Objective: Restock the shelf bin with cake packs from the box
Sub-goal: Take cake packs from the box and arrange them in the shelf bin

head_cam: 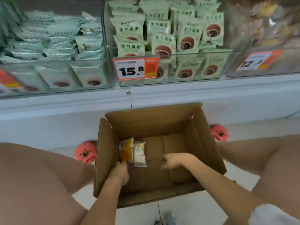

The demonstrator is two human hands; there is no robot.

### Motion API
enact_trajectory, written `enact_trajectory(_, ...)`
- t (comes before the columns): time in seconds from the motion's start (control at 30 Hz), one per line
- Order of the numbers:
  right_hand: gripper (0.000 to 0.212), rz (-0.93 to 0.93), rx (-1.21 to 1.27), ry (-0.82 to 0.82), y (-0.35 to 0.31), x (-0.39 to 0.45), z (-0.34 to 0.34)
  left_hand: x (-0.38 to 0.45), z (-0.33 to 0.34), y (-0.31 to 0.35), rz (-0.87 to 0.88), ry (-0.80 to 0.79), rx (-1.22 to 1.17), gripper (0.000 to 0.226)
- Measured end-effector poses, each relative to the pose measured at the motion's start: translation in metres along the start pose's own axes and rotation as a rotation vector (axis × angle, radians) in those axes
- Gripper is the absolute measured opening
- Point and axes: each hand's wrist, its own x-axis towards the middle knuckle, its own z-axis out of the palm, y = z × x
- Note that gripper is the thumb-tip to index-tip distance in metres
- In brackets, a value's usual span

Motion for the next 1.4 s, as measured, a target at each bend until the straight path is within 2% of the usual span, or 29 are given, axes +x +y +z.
enact_trajectory(0.03, 0.067, 0.035, 0.017, -0.077, -0.003, 0.015, 0.007, 0.001, 0.008, -0.003, -0.016, -0.032, -0.035, 0.055)
enact_trajectory(0.1, 0.062, 0.062, 0.119, -0.109, -0.014, 0.038, 0.020, -0.001, 0.020, -0.001, -0.009, -0.054, -0.146, 0.062)
enact_trajectory(0.27, 0.045, 0.037, 0.638, 0.051, -0.049, 0.075, 0.039, 0.005, 0.035, -0.012, -0.049, 0.010, -0.294, 0.069)
enact_trajectory(0.33, 0.048, 0.040, 0.786, 0.073, -0.064, 0.091, 0.045, 0.006, 0.037, -0.013, -0.038, 0.028, -0.326, 0.068)
enact_trajectory(0.43, 0.056, 0.061, 0.803, 0.076, -0.085, 0.119, 0.060, 0.005, 0.036, -0.011, -0.045, 0.070, -0.393, 0.064)
enact_trajectory(0.57, 0.044, 0.124, 0.759, 0.128, -0.107, 0.132, 0.065, 0.009, 0.031, -0.013, -0.098, 0.098, -0.512, 0.059)
enact_trajectory(0.7, 0.030, 0.155, 0.819, 0.191, -0.110, 0.130, 0.064, 0.014, 0.025, -0.015, -0.149, 0.161, -0.703, 0.052)
enact_trajectory(0.8, 0.026, 0.170, 0.996, 0.147, -0.101, 0.113, 0.059, 0.016, 0.022, -0.013, -0.235, 0.174, -0.848, 0.049)
enact_trajectory(0.87, 0.023, 0.177, 1.172, 0.055, -0.093, 0.088, 0.053, 0.015, 0.022, -0.010, -0.364, 0.157, -0.940, 0.054)
enact_trajectory(0.93, 0.021, 0.165, 1.227, 0.019, -0.081, 0.061, 0.050, 0.012, 0.022, -0.006, -0.479, 0.105, -1.112, 0.064)
enact_trajectory(1.0, 0.020, 0.145, 1.174, 0.096, -0.069, 0.039, 0.052, 0.006, 0.019, 0.001, -0.585, 0.040, -1.418, 0.072)
enact_trajectory(1.07, 0.023, 0.100, 1.182, 0.197, -0.062, 0.020, 0.053, -0.003, 0.013, 0.008, -0.652, -0.016, -1.576, 0.078)
enact_trajectory(1.13, 0.027, 0.020, 1.245, 0.195, -0.057, 0.006, 0.051, -0.007, 0.010, 0.011, -0.600, -0.095, -1.621, 0.081)
enact_trajectory(1.23, 0.030, -0.128, 1.227, 0.114, -0.046, -0.015, 0.040, -0.015, 0.004, 0.013, -0.403, -0.190, -1.715, 0.058)
enact_trajectory(1.33, 0.044, -0.186, 1.095, 0.091, -0.027, -0.033, 0.027, -0.021, -0.005, 0.023, -0.192, -0.108, -1.622, 0.044)
enact_trajectory(1.4, 0.051, -0.192, 0.963, 0.174, -0.012, -0.046, 0.015, -0.025, -0.013, 0.032, -0.052, -0.020, -1.546, 0.039)
